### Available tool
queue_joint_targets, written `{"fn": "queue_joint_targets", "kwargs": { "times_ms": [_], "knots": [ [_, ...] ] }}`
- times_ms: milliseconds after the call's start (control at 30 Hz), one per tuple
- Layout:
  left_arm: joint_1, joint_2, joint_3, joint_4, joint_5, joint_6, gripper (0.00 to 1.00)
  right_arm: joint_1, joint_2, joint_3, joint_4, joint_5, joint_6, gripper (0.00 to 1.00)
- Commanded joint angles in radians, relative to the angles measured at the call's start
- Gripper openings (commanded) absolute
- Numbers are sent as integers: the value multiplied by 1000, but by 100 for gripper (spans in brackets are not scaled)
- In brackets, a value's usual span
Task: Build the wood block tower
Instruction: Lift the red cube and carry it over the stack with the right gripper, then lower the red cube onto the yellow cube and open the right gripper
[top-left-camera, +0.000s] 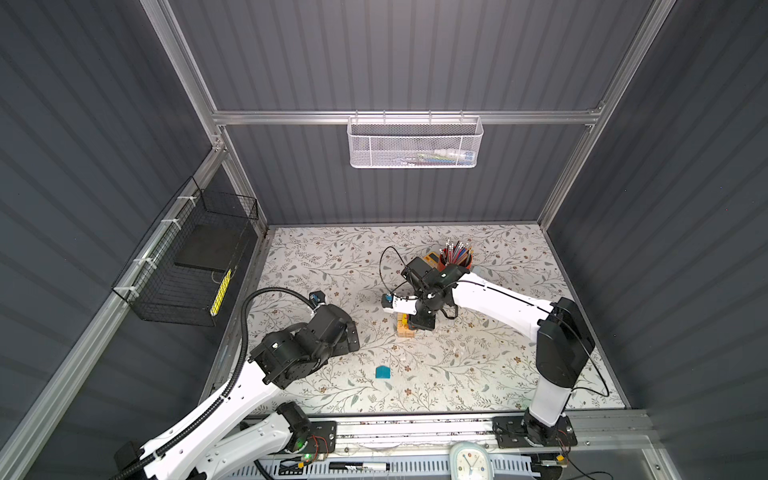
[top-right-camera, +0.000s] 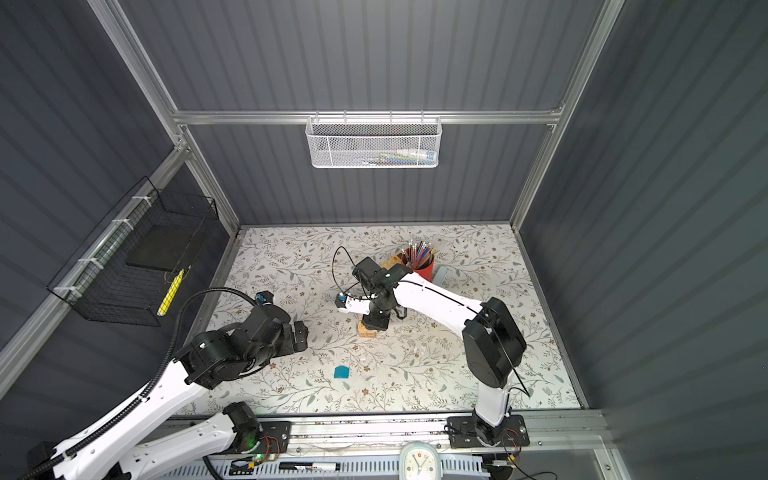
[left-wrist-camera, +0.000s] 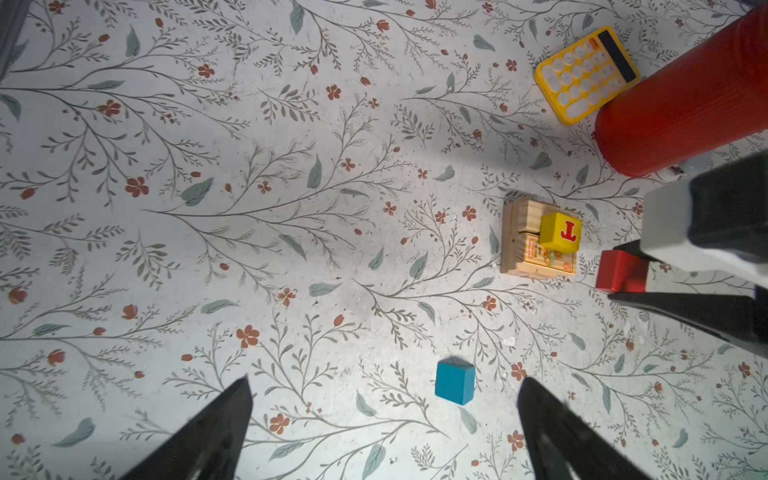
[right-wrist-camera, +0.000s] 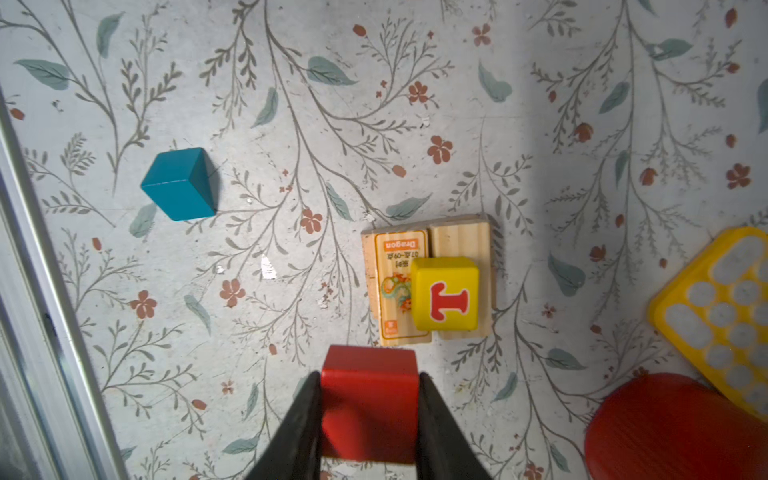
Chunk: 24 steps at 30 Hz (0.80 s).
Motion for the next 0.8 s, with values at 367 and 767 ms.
{"fn": "queue_joint_targets", "kwargs": {
  "times_ms": [367, 767],
  "knots": [
    [6, 16, -48, 86, -17, -7, 100, -11, 104, 120, -39, 38, -61, 33],
    [6, 38, -52, 94, -15, -10, 100, -14, 142, 127, -12, 59, -67, 34]
  ]
}}
